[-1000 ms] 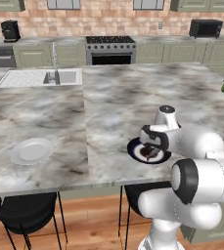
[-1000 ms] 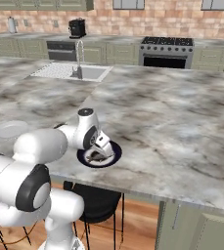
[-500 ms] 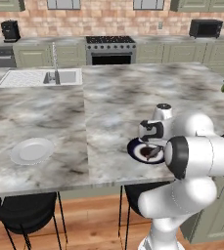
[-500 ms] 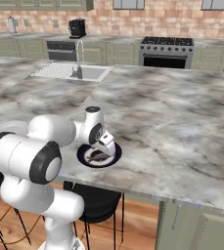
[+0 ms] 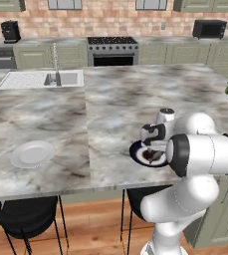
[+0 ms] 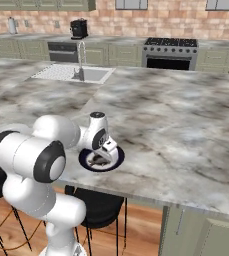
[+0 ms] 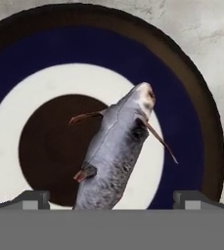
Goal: Transport the fish and mushroom to the fridge. Place the fish on the rack containing meat and place the mushroom on the rack containing the vegetable, ensuring meats and vegetables are on different racks.
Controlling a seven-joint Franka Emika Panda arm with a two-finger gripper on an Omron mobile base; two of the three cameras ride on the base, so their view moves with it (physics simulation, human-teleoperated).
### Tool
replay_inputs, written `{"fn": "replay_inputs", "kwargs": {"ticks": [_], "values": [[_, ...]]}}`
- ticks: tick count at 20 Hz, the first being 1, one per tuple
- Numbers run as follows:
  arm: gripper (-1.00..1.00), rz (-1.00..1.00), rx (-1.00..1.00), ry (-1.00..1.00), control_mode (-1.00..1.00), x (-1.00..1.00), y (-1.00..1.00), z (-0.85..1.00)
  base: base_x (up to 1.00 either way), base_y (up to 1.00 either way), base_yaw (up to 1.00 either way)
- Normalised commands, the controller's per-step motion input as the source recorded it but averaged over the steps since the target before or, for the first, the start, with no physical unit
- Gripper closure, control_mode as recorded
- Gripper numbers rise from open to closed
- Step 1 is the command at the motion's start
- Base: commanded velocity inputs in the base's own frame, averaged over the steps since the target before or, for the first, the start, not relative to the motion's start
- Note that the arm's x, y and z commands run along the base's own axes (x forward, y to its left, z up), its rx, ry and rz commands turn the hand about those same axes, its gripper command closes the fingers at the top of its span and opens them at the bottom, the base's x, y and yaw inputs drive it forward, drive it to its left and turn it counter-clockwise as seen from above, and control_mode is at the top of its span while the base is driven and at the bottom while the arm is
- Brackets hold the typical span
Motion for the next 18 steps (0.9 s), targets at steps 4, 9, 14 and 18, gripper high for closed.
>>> {"fn": "replay_inputs", "kwargs": {"ticks": [4,9,14,18], "values": [[-1.00,-0.04,0.00,0.00,-1.00,-0.04,0.00,-0.24,0.00,0.00,0.00],[-1.00,-0.05,0.00,0.00,-1.00,0.00,0.00,-0.29,0.00,0.00,0.00],[-1.00,-0.06,0.00,0.01,-1.00,0.01,0.00,-0.23,0.00,0.00,0.00],[-1.00,-0.05,0.00,0.00,-1.00,0.04,0.00,-0.01,0.00,0.00,0.00]]}}
